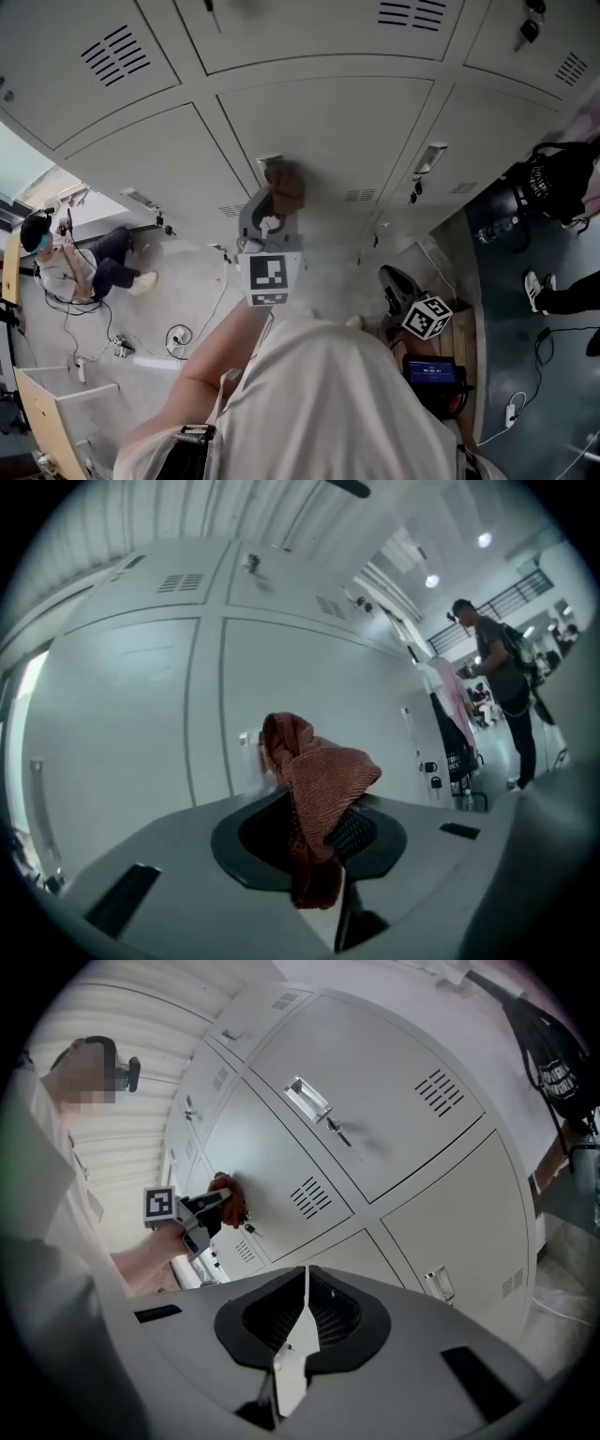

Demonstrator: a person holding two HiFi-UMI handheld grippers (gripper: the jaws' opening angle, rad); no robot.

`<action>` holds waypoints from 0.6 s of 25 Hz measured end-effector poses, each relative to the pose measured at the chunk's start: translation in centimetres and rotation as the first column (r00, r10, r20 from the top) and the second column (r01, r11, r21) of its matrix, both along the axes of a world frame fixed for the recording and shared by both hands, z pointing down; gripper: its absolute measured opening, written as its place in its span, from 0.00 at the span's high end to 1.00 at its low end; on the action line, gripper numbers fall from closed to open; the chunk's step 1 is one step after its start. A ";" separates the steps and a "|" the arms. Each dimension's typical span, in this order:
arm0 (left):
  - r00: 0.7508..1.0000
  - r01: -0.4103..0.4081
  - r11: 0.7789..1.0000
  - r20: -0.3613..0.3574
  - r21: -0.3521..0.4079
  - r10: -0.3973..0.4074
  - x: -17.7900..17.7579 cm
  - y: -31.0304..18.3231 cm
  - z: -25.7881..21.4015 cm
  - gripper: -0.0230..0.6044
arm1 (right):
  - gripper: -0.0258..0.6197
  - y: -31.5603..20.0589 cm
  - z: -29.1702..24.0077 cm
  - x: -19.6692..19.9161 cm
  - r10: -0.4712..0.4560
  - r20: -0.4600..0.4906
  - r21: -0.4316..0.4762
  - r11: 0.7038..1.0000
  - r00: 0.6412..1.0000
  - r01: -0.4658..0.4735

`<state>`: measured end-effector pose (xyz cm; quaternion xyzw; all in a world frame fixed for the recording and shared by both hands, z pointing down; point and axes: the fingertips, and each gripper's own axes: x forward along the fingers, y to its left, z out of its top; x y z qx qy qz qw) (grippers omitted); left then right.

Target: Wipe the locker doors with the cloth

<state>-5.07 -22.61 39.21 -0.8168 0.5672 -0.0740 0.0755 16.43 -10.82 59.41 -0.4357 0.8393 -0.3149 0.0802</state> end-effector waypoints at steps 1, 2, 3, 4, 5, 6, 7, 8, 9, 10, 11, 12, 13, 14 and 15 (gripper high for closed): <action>0.999 -0.031 0.999 0.034 0.007 0.031 1.5 -0.1 -0.3 0.83 | 0.92 0.0 0.1 0.1 0.001 0.000 -0.001 1.000 1.000 -0.001; 0.996 -0.061 0.998 0.060 0.006 0.060 3.0 -0.3 -0.4 0.83 | 0.92 0.0 0.2 0.2 0.003 0.000 -0.004 1.000 1.000 -0.003; 0.993 -0.085 0.996 0.078 -0.001 0.085 4.5 -0.6 -0.3 0.83 | 0.92 0.1 0.2 0.4 0.008 0.001 -0.006 1.000 1.000 -0.008; 0.990 -0.105 0.994 0.090 -0.011 0.105 5.9 -0.7 0.0 0.83 | 0.92 0.2 0.3 0.6 0.013 0.003 -0.007 1.000 1.000 -0.013; 0.987 -0.122 0.992 0.099 -0.020 0.123 7.3 -0.9 0.3 0.83 | 0.92 0.3 0.3 0.9 0.019 0.006 -0.007 1.000 1.000 -0.019; 0.984 -0.141 0.990 0.106 -0.030 0.143 8.6 -1.0 0.8 0.83 | 0.92 0.4 0.2 1.2 0.024 0.008 -0.005 1.000 1.000 -0.024; 0.980 -0.163 0.986 0.112 -0.042 0.167 10.1 -1.1 1.3 0.83 | 0.92 0.5 0.2 1.6 0.031 0.008 -0.004 0.999 0.999 -0.031; 0.974 -0.187 0.981 0.117 -0.054 0.193 11.5 -1.3 1.9 0.83 | 0.92 0.6 0.3 2.1 0.040 0.008 -0.004 0.999 0.999 -0.040; 0.968 -0.212 0.975 0.122 -0.064 0.218 13.0 -1.4 2.4 0.83 | 0.92 0.7 0.4 2.7 0.051 0.008 -0.005 0.999 0.999 -0.051; 0.961 -0.236 0.969 0.129 -0.072 0.243 14.5 -1.6 2.8 0.83 | 0.92 0.9 0.5 3.2 0.063 0.008 -0.007 0.998 0.998 -0.063; 0.953 -0.260 0.962 0.138 -0.078 0.269 16.0 -1.6 3.2 0.83 | 0.92 1.1 0.6 3.8 0.076 0.010 -0.009 0.997 0.997 -0.076; 0.945 -0.284 0.955 0.145 -0.083 0.293 17.4 -1.7 3.4 0.83 | 0.92 1.3 0.6 4.3 0.090 0.014 -0.011 0.996 0.996 -0.090; 0.937 -0.306 0.948 0.149 -0.086 0.316 18.8 -1.8 3.5 0.83 | 0.92 1.5 0.7 4.9 0.104 0.019 -0.013 0.994 0.994 -0.104; 0.932 -0.324 0.942 0.145 -0.082 0.333 20.0 -1.8 3.3 0.83 | 0.92 1.6 0.7 5.3 0.117 0.023 -0.014 0.993 0.993 -0.117; 0.931 -0.335 0.940 0.132 -0.066 0.341 20.8 -1.7 2.5 0.83 | 0.92 1.8 0.6 5.7 0.128 0.026 -0.014 0.992 0.991 -0.128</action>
